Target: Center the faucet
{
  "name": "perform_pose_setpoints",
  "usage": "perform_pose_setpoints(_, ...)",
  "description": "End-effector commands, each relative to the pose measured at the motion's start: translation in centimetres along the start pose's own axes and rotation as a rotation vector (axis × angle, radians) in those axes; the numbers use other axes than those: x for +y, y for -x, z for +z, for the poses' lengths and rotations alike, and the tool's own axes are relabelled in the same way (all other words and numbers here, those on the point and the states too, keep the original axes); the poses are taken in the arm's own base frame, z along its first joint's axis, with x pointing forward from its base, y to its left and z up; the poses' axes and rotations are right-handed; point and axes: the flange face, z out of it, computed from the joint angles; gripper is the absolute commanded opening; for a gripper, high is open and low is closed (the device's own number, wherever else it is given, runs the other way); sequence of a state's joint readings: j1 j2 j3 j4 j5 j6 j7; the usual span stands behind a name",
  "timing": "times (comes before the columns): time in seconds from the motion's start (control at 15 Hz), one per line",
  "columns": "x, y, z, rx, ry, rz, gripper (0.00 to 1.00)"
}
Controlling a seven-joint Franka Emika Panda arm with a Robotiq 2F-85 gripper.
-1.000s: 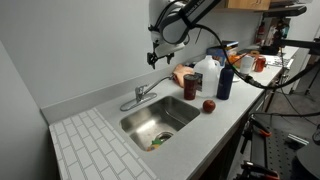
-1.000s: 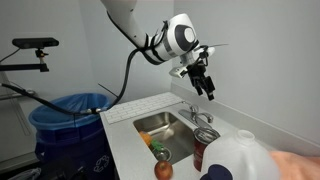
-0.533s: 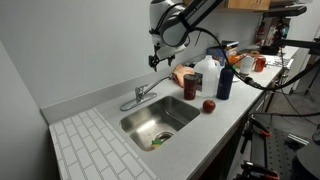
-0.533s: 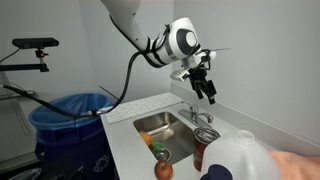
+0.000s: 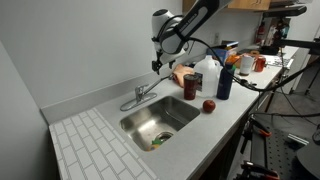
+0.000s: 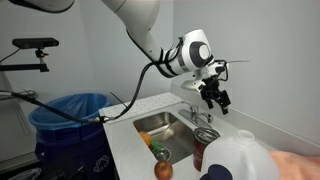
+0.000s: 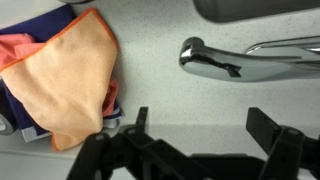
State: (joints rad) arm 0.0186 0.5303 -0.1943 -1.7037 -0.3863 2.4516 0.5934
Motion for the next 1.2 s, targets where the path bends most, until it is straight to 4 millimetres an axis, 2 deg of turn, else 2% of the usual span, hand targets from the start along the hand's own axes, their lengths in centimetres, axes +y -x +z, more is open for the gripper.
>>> perform_pose_setpoints(0.0,0.0,-2.1,0.7,0.024,0.009,-0.003,1.00)
perform_pose_setpoints(0.27,0.1,-1.8,2.4,-0.011,0.027,-0.011,1.00)
perform_pose_setpoints(0.33,0.3,-1.5,3.7,-0.035,0.019,-0.009,1.00)
perform_pose_setpoints(0.6,1.0,-0.4,5.8,-0.092,0.007,-0.015,1.00)
perform_pose_setpoints(0.8,1.9,0.0,6.1,-0.103,-0.004,-0.027,1.00)
perform_pose_setpoints(1.13,2.0,1.0,4.7,-0.137,-0.075,-0.092,1.00)
